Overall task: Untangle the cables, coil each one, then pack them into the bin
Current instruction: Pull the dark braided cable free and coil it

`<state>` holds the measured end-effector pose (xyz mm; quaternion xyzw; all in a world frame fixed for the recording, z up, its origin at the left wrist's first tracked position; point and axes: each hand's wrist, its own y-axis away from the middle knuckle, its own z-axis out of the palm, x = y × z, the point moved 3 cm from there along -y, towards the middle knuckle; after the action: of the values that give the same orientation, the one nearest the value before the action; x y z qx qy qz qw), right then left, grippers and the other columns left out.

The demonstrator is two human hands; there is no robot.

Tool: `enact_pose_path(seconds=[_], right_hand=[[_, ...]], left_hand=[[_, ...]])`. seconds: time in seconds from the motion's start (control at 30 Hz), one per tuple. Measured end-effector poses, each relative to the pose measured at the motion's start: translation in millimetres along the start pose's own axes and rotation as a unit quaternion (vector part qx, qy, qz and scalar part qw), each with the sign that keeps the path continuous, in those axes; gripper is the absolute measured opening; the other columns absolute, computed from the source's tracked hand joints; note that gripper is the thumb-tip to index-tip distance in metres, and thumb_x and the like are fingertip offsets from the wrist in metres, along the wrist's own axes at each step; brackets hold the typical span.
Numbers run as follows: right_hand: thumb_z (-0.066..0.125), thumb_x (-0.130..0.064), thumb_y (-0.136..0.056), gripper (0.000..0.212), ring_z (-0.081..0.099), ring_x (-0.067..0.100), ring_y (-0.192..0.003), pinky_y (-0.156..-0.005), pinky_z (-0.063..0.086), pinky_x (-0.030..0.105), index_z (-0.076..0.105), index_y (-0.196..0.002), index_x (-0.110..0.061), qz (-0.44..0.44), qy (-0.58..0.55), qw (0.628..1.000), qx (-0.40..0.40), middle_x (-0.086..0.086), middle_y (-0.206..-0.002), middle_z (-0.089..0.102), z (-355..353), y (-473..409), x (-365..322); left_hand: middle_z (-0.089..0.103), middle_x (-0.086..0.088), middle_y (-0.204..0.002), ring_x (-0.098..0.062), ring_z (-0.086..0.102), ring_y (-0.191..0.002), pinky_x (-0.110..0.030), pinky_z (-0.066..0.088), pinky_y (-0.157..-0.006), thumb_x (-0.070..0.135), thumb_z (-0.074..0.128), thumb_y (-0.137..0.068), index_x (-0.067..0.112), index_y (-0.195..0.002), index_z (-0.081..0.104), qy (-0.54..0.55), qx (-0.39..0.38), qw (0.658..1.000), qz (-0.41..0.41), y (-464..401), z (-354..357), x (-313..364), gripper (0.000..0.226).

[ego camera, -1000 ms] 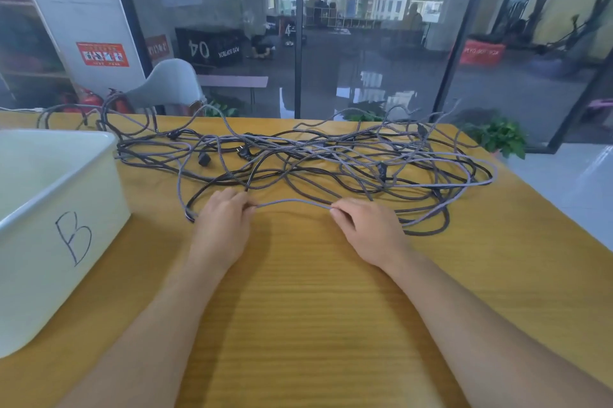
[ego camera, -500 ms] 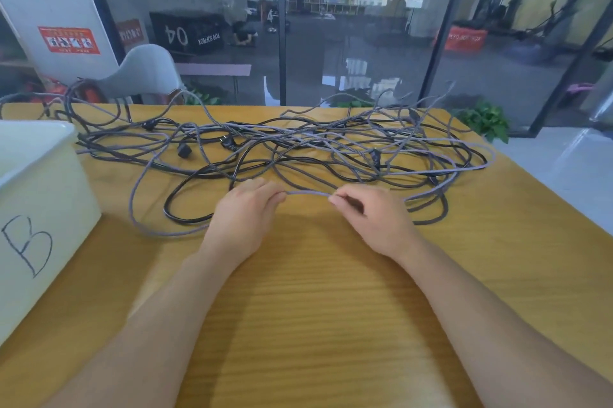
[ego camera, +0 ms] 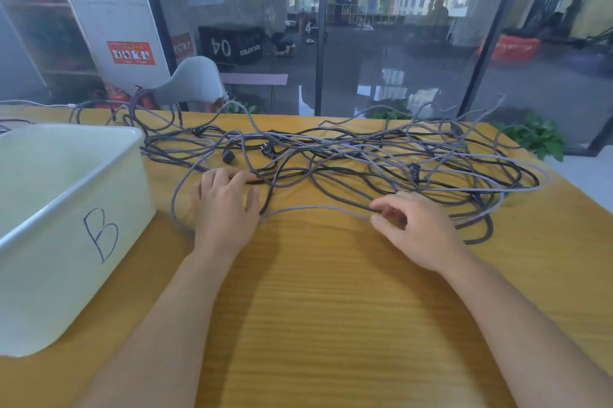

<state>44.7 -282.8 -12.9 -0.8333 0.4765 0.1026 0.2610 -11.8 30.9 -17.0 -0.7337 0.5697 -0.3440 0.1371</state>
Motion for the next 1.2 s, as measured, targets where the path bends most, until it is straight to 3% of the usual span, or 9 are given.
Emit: enact_pose_path(seconds=[0.13, 0.37, 0.57, 0.7, 0.83, 0.9, 0.97, 1.07, 1.2], right_hand=[[0.057, -0.053, -0.1, 0.034, 0.054, -0.001, -0.103, -0.089, 0.044, 0.027, 0.062, -0.133, -0.043, -0.058, -0.053, 0.996, -0.052, -0.025, -0.105, 0.058, 17.4, 3.4, -27.6], [0.057, -0.036, -0.106, 0.027, 0.057, 0.004, -0.105, -0.094, 0.05, 0.035, 0.069, -0.129, -0.034, -0.1, -0.089, 0.99, -0.049, -0.021, -0.108, 0.06, 48.3, -3.1, -58.6], [0.05, -0.044, -0.107, 0.043, 0.048, 0.01, -0.128, -0.112, 0.035, 0.035, 0.057, -0.146, -0.029, -0.108, -0.024, 0.994, -0.007, -0.013, -0.134, 0.056, 53.6, -22.0, -78.5], [0.042, -0.045, -0.109, 0.059, 0.029, 0.015, -0.152, -0.125, 0.023, 0.04, 0.027, -0.164, -0.029, -0.112, -0.028, 0.993, -0.027, -0.004, -0.166, 0.034, 72.1, -48.0, -113.2], [0.04, -0.044, -0.111, 0.07, 0.019, 0.015, -0.158, -0.128, 0.019, 0.045, 0.004, -0.167, -0.026, -0.076, -0.096, 0.99, -0.076, -0.004, -0.174, 0.016, 95.9, -69.3, -135.6], [0.043, -0.043, -0.11, 0.071, 0.038, 0.017, -0.149, -0.125, 0.026, 0.049, 0.003, -0.167, -0.026, -0.053, -0.129, 0.985, -0.101, -0.004, -0.166, 0.037, 103.5, -75.4, -136.0], [0.047, -0.042, -0.109, 0.069, 0.062, 0.009, -0.11, -0.112, 0.039, 0.047, 0.013, -0.166, -0.026, -0.055, -0.156, 0.982, -0.096, -0.011, -0.124, 0.069, 106.3, -75.9, -133.0], [0.049, -0.038, -0.109, 0.041, 0.049, -0.001, -0.063, -0.083, 0.035, 0.034, 0.055, -0.147, -0.023, -0.103, -0.142, 0.984, -0.04, -0.018, -0.068, 0.055, 99.3, -68.1, -127.2], [0.049, -0.035, -0.108, 0.025, 0.056, 0.008, -0.068, -0.079, 0.038, 0.03, 0.072, -0.108, -0.025, -0.144, -0.103, 0.984, -0.018, -0.013, -0.071, 0.06, 71.7, -47.5, -114.0]], left_hand=[[0.051, -0.011, -0.146, -0.033, 0.032, -0.146, -0.052, 0.026, -0.117, 0.032, 0.065, -0.098, 0.02, -0.135, 0.066, -0.044, -0.009, 0.998, -0.052, -2.4, -2.3, -23.1, 0.038], [0.024, -0.02, -0.166, -0.037, 0.016, -0.155, -0.055, 0.019, -0.122, 0.03, 0.057, -0.102, 0.019, -0.155, 0.045, -0.031, -0.113, 0.984, -0.132, 0.5, 1.4, -41.0, 0.055], [0.051, -0.015, -0.15, -0.036, 0.043, -0.139, -0.047, 0.034, -0.117, 0.01, 0.059, -0.099, 0.013, -0.15, 0.05, 0.026, -0.063, 0.989, -0.129, -6.8, -3.1, -46.4, 0.051], [0.069, -0.006, -0.129, -0.027, 0.063, -0.116, -0.043, 0.052, -0.101, 0.003, 0.061, -0.097, 0.017, -0.141, 0.061, 0.063, -0.038, 0.989, -0.125, -9.1, -9.5, -54.4, 0.046], [0.076, 0.002, -0.113, -0.016, 0.069, -0.103, -0.026, 0.049, -0.092, -0.004, 0.056, -0.094, 0.017, -0.124, 0.071, 0.128, -0.048, 0.985, -0.103, -4.5, -11.7, -43.9, 0.04], [0.076, 0.002, -0.113, -0.015, 0.069, -0.1, -0.026, 0.05, -0.089, 0.0, 0.057, -0.093, 0.017, -0.123, 0.072, 0.13, -0.067, 0.985, -0.09, -2.2, -9.0, -38.4, 0.037], [0.075, 0.004, -0.111, -0.011, 0.064, -0.092, -0.027, 0.049, -0.085, 0.005, 0.06, -0.096, 0.017, -0.121, 0.073, 0.14, -0.074, 0.982, -0.1, -3.2, -7.8, -37.7, 0.031], [0.073, 0.007, -0.099, -0.007, 0.06, -0.085, -0.028, 0.048, -0.08, 0.015, 0.058, -0.102, 0.019, -0.116, 0.074, 0.158, -0.058, 0.98, -0.108, -4.4, -8.4, -37.3, 0.022], [0.075, 0.002, -0.099, -0.015, 0.067, -0.095, -0.036, 0.053, -0.087, 0.029, 0.044, -0.109, 0.019, -0.109, 0.072, 0.22, -0.054, 0.964, -0.137, -5.3, -6.2, -37.1, 0.03]])
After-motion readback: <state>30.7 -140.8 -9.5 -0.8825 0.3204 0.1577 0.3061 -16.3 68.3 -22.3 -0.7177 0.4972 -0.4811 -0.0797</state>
